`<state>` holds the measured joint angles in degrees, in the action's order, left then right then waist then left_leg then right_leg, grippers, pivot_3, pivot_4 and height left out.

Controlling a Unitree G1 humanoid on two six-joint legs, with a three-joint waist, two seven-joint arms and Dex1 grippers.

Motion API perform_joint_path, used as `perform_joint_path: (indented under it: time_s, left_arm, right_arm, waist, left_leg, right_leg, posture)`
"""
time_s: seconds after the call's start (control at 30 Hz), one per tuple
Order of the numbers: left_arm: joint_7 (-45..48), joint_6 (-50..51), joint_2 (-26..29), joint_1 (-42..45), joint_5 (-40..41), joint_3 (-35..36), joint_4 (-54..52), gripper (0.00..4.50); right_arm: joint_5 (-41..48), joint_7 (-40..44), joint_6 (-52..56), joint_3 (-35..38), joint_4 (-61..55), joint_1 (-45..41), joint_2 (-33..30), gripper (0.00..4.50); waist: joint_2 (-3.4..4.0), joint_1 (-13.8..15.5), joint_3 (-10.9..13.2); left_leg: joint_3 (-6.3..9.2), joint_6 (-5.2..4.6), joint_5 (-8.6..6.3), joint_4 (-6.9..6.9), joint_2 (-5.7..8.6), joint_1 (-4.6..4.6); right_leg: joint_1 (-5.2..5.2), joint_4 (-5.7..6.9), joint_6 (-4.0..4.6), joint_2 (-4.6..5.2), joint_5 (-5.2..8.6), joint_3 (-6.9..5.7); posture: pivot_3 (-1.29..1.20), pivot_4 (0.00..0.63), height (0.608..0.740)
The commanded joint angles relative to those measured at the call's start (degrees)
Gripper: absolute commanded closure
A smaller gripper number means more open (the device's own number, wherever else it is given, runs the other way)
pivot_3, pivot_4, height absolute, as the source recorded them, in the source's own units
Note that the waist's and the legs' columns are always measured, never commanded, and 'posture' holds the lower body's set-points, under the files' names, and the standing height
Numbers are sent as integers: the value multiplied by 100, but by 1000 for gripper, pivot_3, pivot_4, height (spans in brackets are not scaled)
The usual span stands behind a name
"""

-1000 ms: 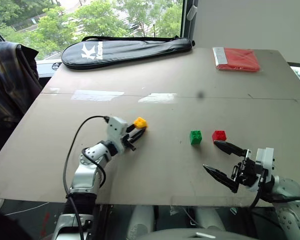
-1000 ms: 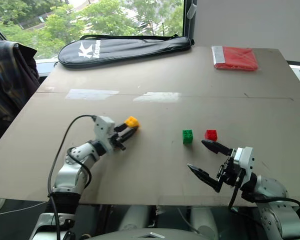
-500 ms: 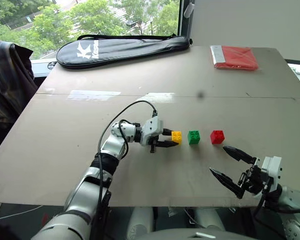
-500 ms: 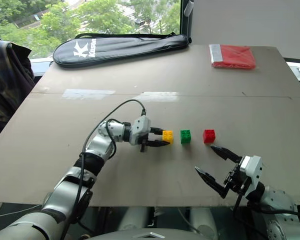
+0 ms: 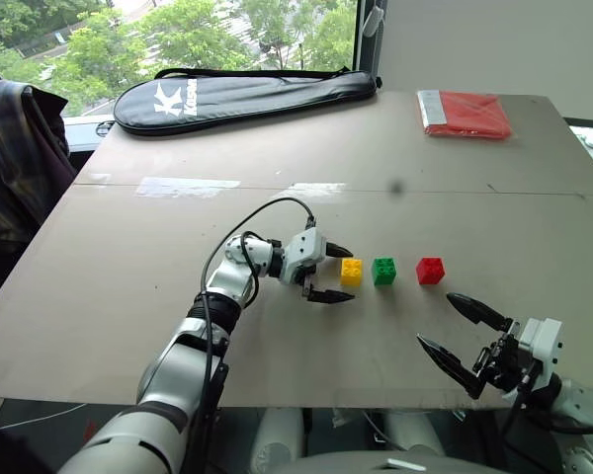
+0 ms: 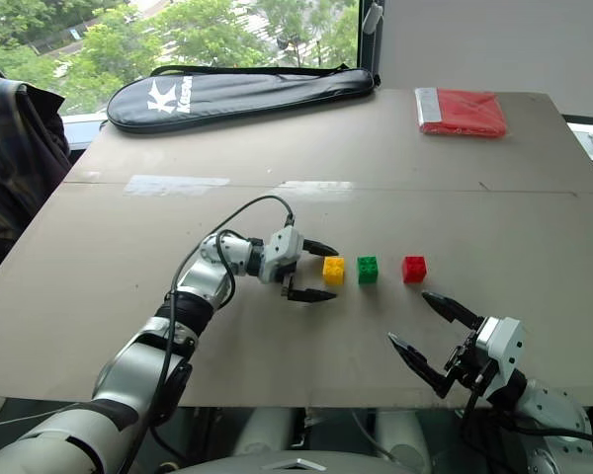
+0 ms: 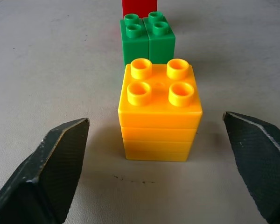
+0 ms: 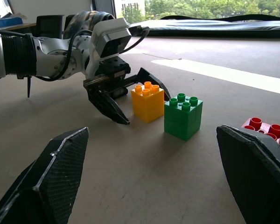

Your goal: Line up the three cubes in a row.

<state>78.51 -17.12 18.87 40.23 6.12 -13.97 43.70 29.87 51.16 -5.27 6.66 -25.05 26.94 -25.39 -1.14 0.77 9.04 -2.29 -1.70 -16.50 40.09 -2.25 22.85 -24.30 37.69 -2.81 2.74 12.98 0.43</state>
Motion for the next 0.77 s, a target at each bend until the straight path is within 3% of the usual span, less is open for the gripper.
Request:
perform_joint_path:
  time_s: [0.03, 0.2, 0.3, 0.4, 0.57, 0.77]
  left_arm:
    - [-72, 132, 278, -297, 40, 143, -524, 45]
    - [-115, 1260, 902, -1349, 579, 402, -2471, 45]
    - [-751, 2418, 1370, -2565, 996, 862, -4398, 45]
    - [-1673, 2819, 1426, -3629, 838, 1170, -5682, 45]
    - [-2847, 3311, 1220, -4820, 634, 1349, -6680, 45]
    - [-3533, 3137, 904, -5626, 594, 1457, -6838, 45]
  right_arm:
    - [129, 105, -151, 167, -99, 30, -67, 0]
    - [152, 320, -278, 350, 194, 122, -143, 0]
    - [250, 384, -220, 593, 488, -102, -307, 0]
    - [261, 475, 16, 753, 866, -248, -548, 0]
    - [251, 752, 88, 865, 1504, -594, -806, 0]
    - [171, 1202, -50, 954, 2279, -945, -1002, 0]
  waist:
    - [0, -18, 0]
    - [10, -68, 7]
    - [24, -72, 21]
    - [30, -97, 31]
    - [39, 7, 38]
    - [43, 5, 38]
  left_leg:
    - [1, 0, 0, 0, 0, 0]
    - [22, 1, 0, -3, -14, -5]
    - [23, 0, 0, -4, -28, -1]
    - [4, 1, 0, -3, -33, -8]
    - [10, 0, 0, -3, -23, -11]
    - [7, 0, 0, -3, -13, -13]
  right_leg:
    - [0, 1, 0, 0, 0, 0]
    - [-6, 5, 11, -3, -6, 6]
    - [-8, 4, 15, 2, -8, 8]
    - [-7, 3, 7, 18, -4, 19]
    - [-7, 4, -5, 23, 3, 13]
    - [-8, 5, -5, 15, 3, 16]
  posture:
    - [0, 150, 708]
    - [0, 150, 708]
    - [0, 150, 708]
    - [0, 150, 708]
    - [0, 150, 708]
    - [0, 150, 708]
